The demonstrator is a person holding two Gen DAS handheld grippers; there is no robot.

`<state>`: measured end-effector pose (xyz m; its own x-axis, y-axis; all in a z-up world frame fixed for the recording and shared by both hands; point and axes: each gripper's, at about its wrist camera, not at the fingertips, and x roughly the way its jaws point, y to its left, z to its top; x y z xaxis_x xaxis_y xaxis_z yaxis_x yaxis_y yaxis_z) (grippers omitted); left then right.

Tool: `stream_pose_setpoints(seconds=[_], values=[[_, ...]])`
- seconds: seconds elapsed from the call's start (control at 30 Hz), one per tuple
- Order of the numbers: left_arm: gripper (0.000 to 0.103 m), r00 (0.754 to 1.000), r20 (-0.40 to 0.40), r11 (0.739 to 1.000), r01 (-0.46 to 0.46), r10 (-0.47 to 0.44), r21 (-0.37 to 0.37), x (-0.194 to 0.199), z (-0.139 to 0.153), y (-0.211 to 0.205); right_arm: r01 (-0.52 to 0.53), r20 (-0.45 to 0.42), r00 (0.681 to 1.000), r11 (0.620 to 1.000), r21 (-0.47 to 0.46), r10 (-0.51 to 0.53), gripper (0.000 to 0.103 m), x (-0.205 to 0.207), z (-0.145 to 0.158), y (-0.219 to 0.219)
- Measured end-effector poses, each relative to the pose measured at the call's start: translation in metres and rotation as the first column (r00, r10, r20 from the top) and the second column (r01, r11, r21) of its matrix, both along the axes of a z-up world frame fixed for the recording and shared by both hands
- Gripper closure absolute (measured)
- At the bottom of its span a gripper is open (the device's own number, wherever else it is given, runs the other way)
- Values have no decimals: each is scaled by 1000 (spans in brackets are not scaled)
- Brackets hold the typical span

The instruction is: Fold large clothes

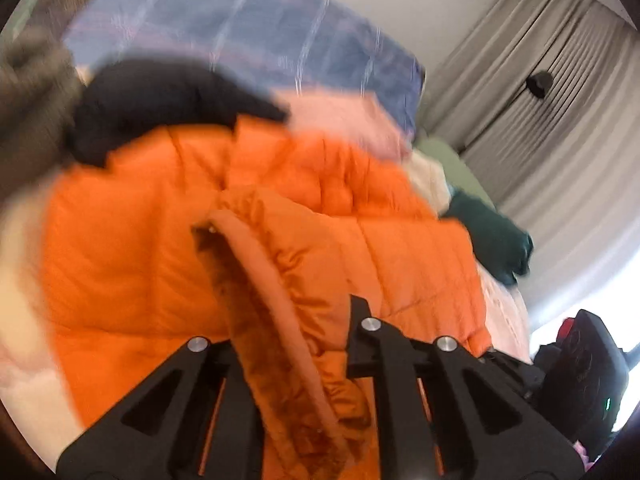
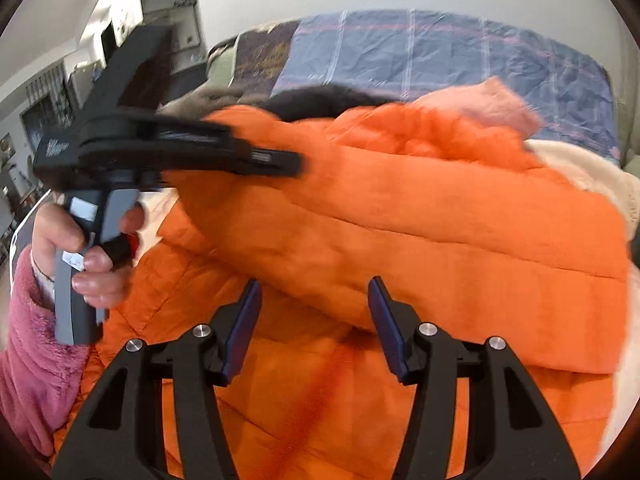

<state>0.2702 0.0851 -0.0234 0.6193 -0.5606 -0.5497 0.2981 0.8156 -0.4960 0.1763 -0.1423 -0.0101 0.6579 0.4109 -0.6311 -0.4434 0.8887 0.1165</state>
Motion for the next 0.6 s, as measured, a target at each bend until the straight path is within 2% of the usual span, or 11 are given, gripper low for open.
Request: stream_pose_setpoints(seconds=[0.03, 0.1, 0.13, 0.17, 0.23, 0.27, 0.3, 0.4, 0.47, 0.53, 0.6], values=[[95, 998, 51, 999, -36, 35, 36, -7, 12, 7, 37, 14, 999, 999, 10, -38, 47, 0, 5, -14], [84, 989, 94, 982, -124, 111, 142, -14, 22, 17, 148, 21, 989, 989, 30, -149, 47, 8, 11, -46], [66, 986, 94, 969, -154, 138, 193, -14, 21, 21, 215, 12, 976, 976, 30, -216, 47, 15, 10, -61], [41, 983, 81, 949, -178, 162, 259, -10, 15, 24, 271, -1, 963, 963, 10, -271, 47, 22, 5, -72], [31, 969, 76, 879, -247, 237, 407, 0, -2, 26, 378, -63, 921, 920, -98, -385, 47, 44, -23, -91], [31, 954, 68, 816, -286, 293, 502, 8, -14, 26, 391, -89, 912, 914, -113, -401, 47, 49, -34, -96], [31, 948, 57, 795, -295, 314, 530, 10, -19, 27, 393, -122, 908, 915, -88, -401, 47, 52, -45, -103], [49, 949, 91, 828, -309, 303, 468, -1, -2, 27, 392, -81, 915, 918, -64, -396, 46, 46, -38, -100], [49, 951, 184, 859, -304, 249, 413, -21, 23, 17, 363, -39, 930, 931, -38, -365, 46, 41, -29, -96], [49, 957, 244, 900, -240, 156, 365, -38, 37, 1, 344, 8, 939, 939, -13, -344, 46, 34, -16, -93], [47, 967, 236, 900, -184, 94, 396, -39, 32, -23, 349, 16, 937, 937, -12, -349, 43, 38, -14, -94]])
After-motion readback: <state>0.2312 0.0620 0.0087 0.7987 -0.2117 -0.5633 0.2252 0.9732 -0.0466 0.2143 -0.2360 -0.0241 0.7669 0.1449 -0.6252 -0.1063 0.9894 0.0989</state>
